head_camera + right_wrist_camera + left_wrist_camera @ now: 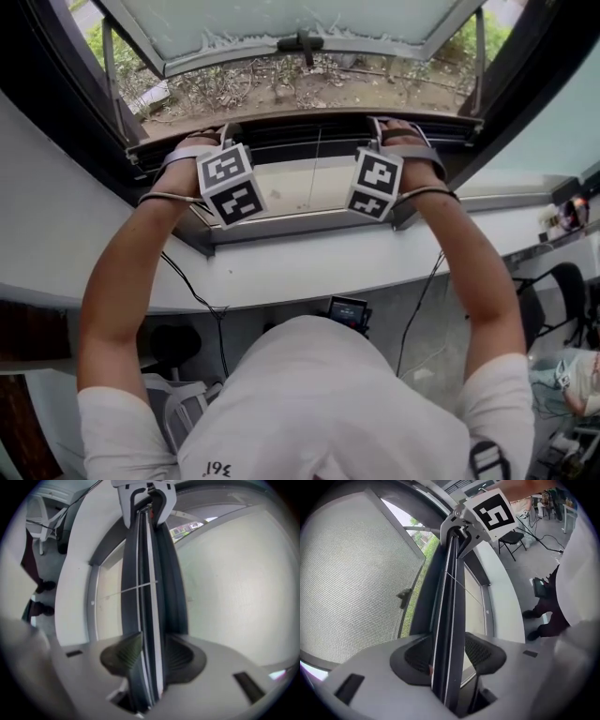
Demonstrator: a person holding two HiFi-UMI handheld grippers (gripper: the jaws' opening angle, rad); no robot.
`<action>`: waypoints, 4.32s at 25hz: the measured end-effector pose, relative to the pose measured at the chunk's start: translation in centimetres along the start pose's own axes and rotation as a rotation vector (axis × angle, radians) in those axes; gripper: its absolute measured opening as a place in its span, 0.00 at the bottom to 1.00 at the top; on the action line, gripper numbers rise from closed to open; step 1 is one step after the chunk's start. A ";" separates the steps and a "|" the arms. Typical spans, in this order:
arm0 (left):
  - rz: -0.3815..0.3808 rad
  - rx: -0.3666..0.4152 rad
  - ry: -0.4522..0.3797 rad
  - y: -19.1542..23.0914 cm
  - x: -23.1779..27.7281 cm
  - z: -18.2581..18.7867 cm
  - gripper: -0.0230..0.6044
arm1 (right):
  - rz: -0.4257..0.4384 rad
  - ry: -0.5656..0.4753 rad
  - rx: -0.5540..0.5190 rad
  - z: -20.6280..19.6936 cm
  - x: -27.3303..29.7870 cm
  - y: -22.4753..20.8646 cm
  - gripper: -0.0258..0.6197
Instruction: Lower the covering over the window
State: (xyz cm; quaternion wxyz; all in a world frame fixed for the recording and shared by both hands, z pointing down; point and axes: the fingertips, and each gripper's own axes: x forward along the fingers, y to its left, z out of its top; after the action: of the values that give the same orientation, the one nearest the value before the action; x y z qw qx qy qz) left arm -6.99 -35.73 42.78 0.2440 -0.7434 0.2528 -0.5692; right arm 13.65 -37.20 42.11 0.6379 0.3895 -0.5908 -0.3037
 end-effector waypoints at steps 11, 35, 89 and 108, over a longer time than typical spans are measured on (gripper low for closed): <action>-0.044 -0.017 0.018 -2.3 2.2 -0.7 0.38 | 0.062 0.025 0.007 -0.1 1.5 2.9 0.27; -0.001 -0.037 -0.011 -2.4 3.6 -0.6 0.38 | 0.026 0.035 0.024 -0.2 2.8 3.3 0.27; 0.115 -0.640 -0.516 0.8 -3.7 3.0 0.27 | -0.103 -0.260 0.459 1.4 -2.5 -2.0 0.18; 0.157 -0.984 -0.684 -1.0 -8.5 5.9 0.20 | -0.007 -0.473 0.832 1.8 -8.0 -2.6 0.15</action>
State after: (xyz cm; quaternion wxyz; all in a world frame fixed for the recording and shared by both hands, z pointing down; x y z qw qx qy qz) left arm -3.09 -29.01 35.95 -0.0199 -0.8889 0.4478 -0.0942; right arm 11.07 -32.00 35.78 0.2747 0.5340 -0.7899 -0.1239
